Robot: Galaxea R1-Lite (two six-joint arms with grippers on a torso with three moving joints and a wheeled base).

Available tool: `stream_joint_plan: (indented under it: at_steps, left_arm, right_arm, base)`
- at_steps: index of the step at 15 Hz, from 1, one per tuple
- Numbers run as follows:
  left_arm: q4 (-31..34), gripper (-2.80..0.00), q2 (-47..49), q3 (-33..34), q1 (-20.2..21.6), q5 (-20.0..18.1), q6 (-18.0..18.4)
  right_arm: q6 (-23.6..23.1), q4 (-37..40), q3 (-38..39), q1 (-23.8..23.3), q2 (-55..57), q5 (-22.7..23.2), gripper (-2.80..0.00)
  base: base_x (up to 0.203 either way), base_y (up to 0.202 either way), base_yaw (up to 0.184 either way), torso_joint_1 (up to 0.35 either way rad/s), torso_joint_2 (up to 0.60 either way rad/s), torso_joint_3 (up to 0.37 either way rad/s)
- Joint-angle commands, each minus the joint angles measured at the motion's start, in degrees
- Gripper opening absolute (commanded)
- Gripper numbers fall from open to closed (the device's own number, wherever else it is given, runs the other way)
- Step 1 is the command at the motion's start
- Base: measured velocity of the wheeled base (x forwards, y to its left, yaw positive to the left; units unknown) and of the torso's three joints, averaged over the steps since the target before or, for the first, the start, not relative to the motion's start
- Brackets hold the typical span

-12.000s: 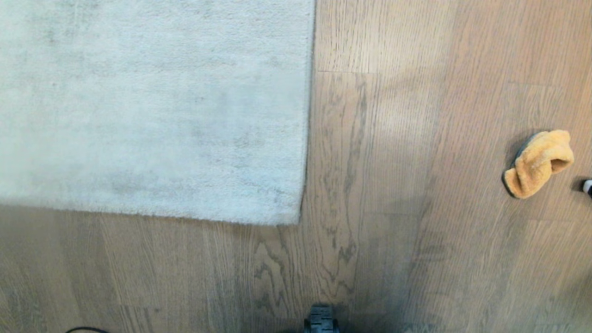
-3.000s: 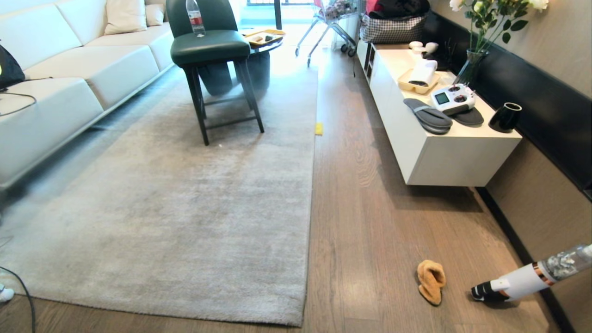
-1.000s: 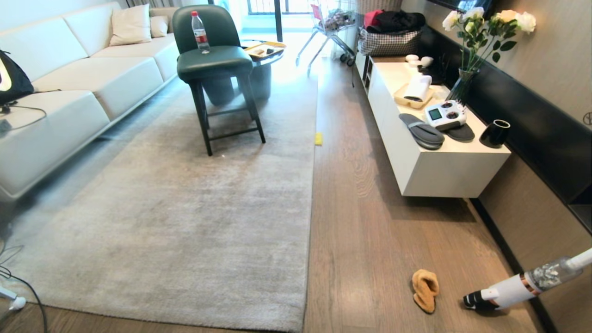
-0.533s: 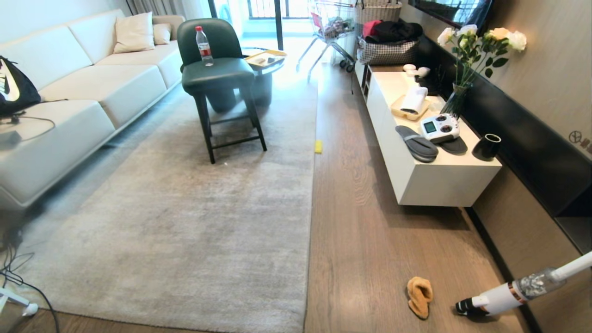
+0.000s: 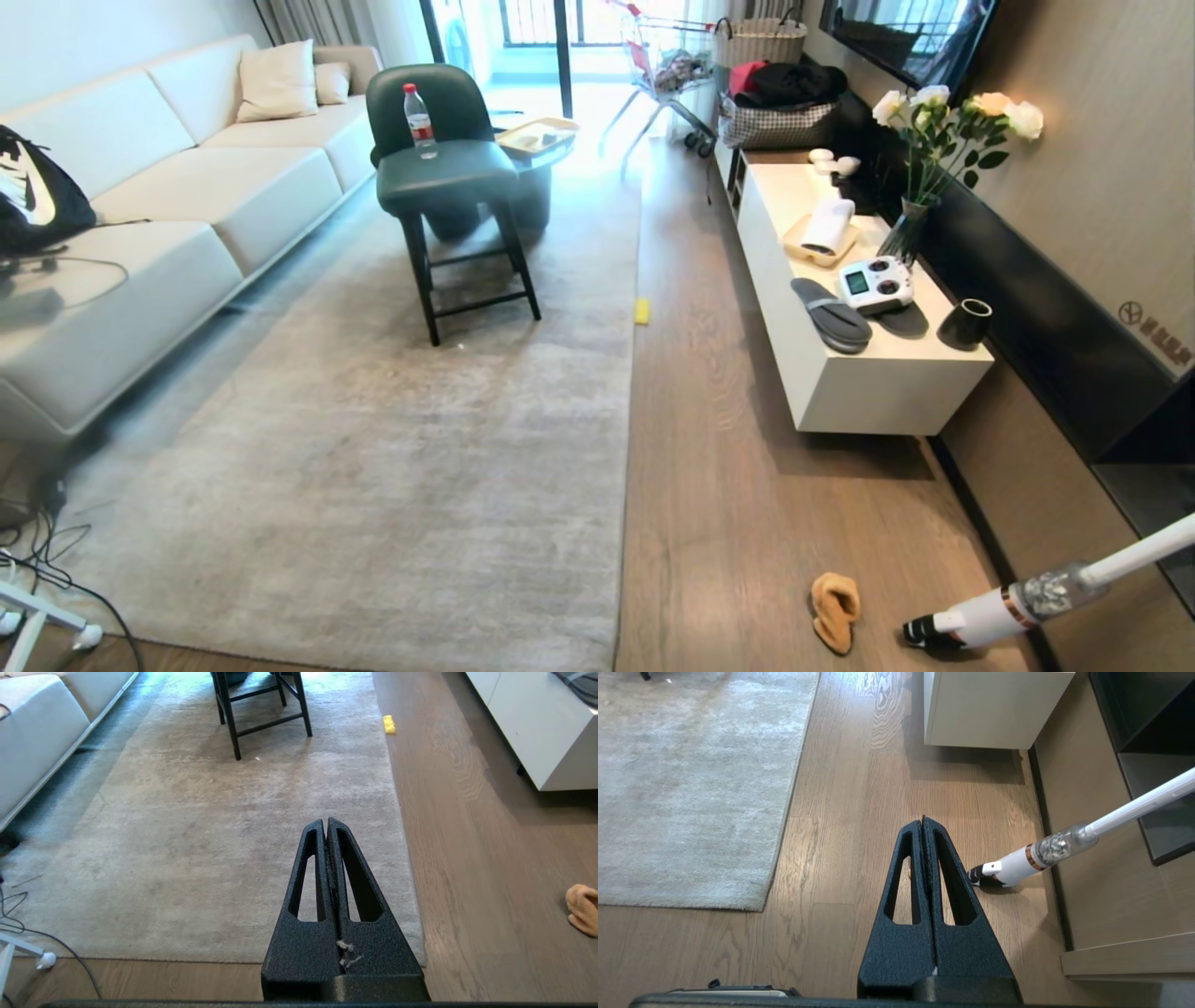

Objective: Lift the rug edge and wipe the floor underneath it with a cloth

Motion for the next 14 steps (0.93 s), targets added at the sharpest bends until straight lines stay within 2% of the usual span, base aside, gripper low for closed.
stream_joint_plan:
  at_steps: [1,11,14]
  left_arm:
    - [0.0,-2.80,0.0,0.0,0.0,0.0,0.1]
    - [0.0,-2.80,0.0,0.0,0.0,0.0,0.1]
    - [0.0,-2.80,0.0,0.0,0.0,0.0,0.1]
  right_arm:
    - [0.0,-0.1,0.0,0.0,0.1,0.0,-2.80]
    - [-0.1,-0.1,0.0,0.0,0.1,0.0,-2.80]
    - [-0.1,-0.1,0.0,0.0,0.1,0.0,-2.80]
  base:
    - [0.000,0.000,0.000,0.169,-0.53,-0.344]
    - [0.000,0.000,0.000,0.221,-0.58,-0.359]
    - [0.000,0.000,0.000,0.177,-0.41,-0.242]
